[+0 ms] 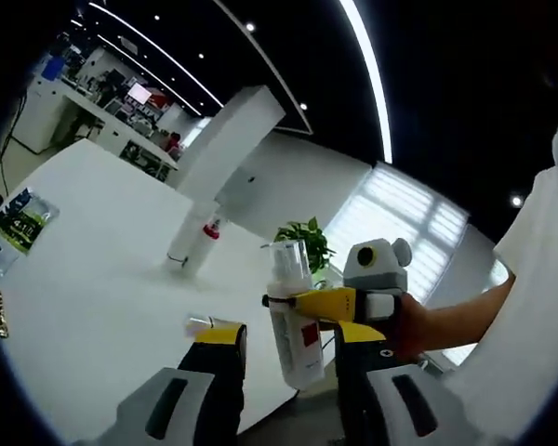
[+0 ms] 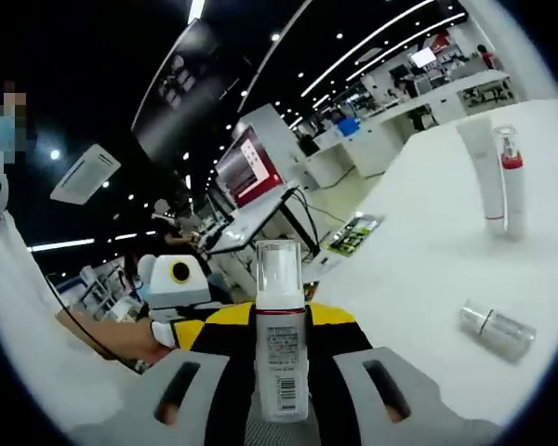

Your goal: Arrange the skincare products in the storage area until every visible bottle or jar stands upright without overlapping.

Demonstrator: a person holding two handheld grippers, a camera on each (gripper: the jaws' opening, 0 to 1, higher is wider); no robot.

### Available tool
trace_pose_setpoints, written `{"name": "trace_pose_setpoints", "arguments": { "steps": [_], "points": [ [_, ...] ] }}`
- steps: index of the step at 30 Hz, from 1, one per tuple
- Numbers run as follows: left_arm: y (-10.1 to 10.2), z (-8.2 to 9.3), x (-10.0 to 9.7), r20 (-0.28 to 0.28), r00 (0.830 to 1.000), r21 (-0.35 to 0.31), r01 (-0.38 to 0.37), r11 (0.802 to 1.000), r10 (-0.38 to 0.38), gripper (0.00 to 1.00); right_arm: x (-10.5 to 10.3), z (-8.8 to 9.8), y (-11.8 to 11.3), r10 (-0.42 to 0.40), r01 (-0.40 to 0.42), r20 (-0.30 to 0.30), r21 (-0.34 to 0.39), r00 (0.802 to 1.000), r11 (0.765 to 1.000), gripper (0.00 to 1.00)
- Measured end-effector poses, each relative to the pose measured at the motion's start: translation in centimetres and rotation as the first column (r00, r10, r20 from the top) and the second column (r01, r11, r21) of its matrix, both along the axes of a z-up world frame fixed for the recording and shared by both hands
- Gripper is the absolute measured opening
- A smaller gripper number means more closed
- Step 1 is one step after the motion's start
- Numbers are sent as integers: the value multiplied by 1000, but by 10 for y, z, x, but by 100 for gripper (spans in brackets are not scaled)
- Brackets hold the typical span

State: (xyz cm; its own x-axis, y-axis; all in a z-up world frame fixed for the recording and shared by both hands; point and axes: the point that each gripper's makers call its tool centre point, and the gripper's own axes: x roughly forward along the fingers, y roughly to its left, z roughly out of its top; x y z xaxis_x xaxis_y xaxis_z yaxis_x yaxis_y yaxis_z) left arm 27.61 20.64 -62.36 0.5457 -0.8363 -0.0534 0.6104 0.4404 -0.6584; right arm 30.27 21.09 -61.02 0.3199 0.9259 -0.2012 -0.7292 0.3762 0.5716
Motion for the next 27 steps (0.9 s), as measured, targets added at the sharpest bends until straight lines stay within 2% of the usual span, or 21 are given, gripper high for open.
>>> {"name": "trace_pose_setpoints", "arguments": {
  "steps": [2,11,16,20,27],
  "points": [
    [-2,1,-2,14,1000,1,14,1000,-14,38,0,3,4,18,-18,14,10,1000,1000,17],
    [-10,2,-11,21,997,1,80,997,-80,38,-9,11,28,29,-30,9,57,1000,998,17],
    [-8,3,-9,29,997,-11,75,997,-75,38,-12,12,32,27,-28,5,68,1000,997,17],
    [-5,0,-6,13,998,-2,57,998,-57,38,-21,14,37,51,-52,10,60,999,997,17],
    [-4,-2,-1,-2,999,-27,53,998,-53,38,-18,18,38,37,-37,4,81,999,996,18]
  ]
}}
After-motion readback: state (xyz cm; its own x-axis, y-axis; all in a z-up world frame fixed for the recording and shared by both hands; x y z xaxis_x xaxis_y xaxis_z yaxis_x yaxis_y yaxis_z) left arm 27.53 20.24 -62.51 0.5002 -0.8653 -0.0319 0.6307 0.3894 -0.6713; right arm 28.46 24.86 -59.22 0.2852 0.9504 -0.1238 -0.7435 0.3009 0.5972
